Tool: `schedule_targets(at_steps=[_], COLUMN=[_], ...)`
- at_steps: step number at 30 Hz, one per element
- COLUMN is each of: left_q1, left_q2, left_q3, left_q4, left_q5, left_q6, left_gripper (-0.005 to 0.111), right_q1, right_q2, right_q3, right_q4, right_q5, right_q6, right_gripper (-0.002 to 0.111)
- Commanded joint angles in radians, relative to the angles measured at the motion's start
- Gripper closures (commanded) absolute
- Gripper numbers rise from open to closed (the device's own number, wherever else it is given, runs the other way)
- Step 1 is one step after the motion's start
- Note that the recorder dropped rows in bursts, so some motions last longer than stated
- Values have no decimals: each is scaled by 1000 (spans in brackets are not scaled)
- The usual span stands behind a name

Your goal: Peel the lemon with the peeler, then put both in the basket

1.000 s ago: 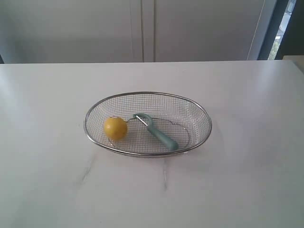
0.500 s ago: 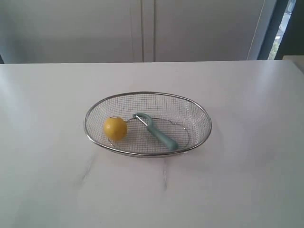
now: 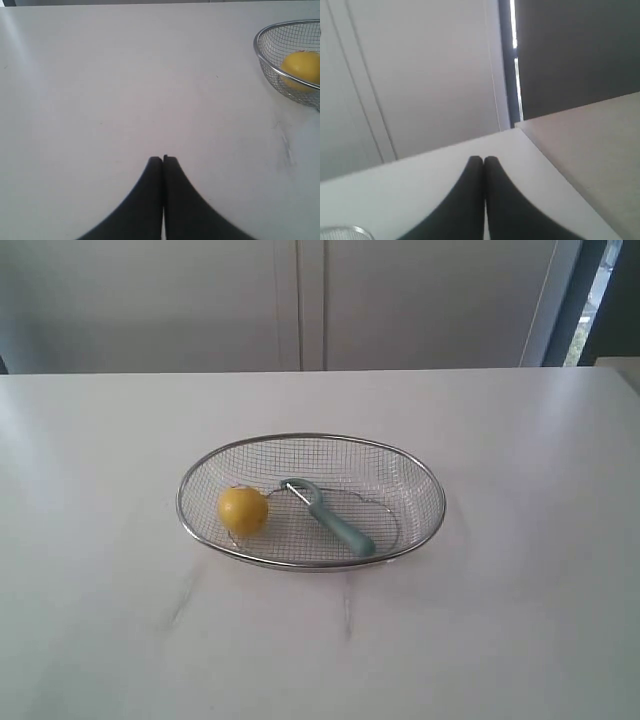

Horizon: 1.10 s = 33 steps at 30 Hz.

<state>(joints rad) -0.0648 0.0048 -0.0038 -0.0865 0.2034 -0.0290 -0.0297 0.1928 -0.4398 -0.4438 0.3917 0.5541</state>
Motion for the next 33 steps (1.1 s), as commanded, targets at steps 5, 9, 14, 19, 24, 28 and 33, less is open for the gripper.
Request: schedule_targets(at_steps=[5,9,14,19,24,28,33], left_q1=[-5,-5,-5,-5,-5,-5,-5], left_q2=[-5,-5,-5,-5,-5,-5,-5], left_q3=[4,4,4,4,4,4,4], left_q4=[-9,-9,-9,-9,-9,-9,-9], left_q5=[-1,-1,-1,-1,-1,-1,-1], left_q6=[-7,-7,-7,-7,-7,-7,-7], left_gripper=[107,107,107,107,107,107,107], right_q1=[-154,-152,-146,-84,5,52,65], right_q2=[-193,-193,-193,-193,-193,-193,-193], right_q3=[244,410,440,440,440,440,440], right_q4=[39,52,382,461,461,463,463], right_q5=[-132,-164,-87,-87,-87,-87,-87], right_q6=[260,262,-154,-492,-554,-554,-554], right_gripper=[108,108,108,108,108,108,108])
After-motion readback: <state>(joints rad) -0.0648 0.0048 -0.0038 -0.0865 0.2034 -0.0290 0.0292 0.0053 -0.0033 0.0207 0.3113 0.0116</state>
